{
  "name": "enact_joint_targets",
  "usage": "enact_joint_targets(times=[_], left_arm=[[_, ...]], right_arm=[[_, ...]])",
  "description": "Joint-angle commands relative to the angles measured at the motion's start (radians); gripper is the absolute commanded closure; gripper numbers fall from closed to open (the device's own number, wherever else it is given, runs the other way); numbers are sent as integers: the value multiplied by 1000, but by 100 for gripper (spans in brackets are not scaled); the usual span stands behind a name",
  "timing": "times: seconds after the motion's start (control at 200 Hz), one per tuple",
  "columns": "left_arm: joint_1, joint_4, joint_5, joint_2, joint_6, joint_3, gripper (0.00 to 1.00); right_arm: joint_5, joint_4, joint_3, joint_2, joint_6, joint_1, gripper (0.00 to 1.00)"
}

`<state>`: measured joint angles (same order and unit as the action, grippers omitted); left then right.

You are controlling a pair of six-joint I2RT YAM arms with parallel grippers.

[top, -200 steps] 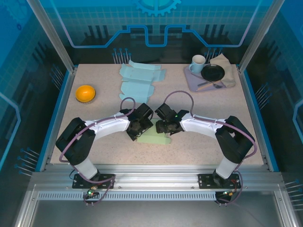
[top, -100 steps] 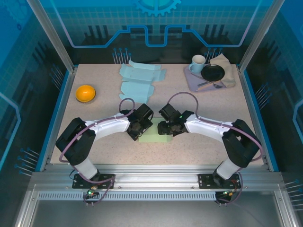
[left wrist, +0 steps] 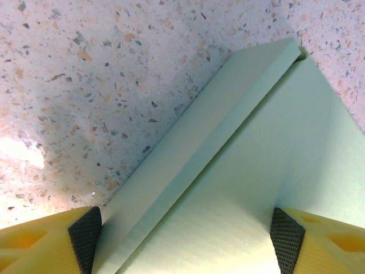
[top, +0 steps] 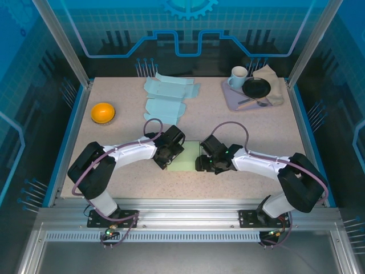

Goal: Fold the paper box

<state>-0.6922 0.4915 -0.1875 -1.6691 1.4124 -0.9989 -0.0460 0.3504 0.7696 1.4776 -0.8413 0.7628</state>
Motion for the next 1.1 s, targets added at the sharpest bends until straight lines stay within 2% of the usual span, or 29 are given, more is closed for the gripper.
enact_joint_targets(times=[0.0, 0.225, 0.405, 0.48, 0.61, 0.69, 0.855, 1.095], left_arm=[[-2, 64, -32, -45, 4, 39, 20], [-2, 65, -35, -50, 3, 34, 21], [-2, 66, -36, -62, 2, 29, 21], [-2, 70, -40, -65, -1, 28, 21], [-1, 76, -50, -66, -8, 28, 21], [-1, 80, -53, -65, -10, 28, 21], [-1, 87, -57, -61, -12, 27, 21], [-1, 93, -56, -66, -13, 17, 21]], right_arm=[[68, -158, -30, 7, -55, -9, 43], [142, -223, -56, 15, -132, -9, 46], [171, -129, -13, 17, -130, -7, 48], [129, -38, 23, 14, -92, -4, 45], [21, 91, 52, -41, -46, -3, 44], [-4, 133, 69, -67, -30, -4, 44], [23, 98, 75, -64, -41, -3, 44], [80, -49, 57, 13, -68, -9, 44]])
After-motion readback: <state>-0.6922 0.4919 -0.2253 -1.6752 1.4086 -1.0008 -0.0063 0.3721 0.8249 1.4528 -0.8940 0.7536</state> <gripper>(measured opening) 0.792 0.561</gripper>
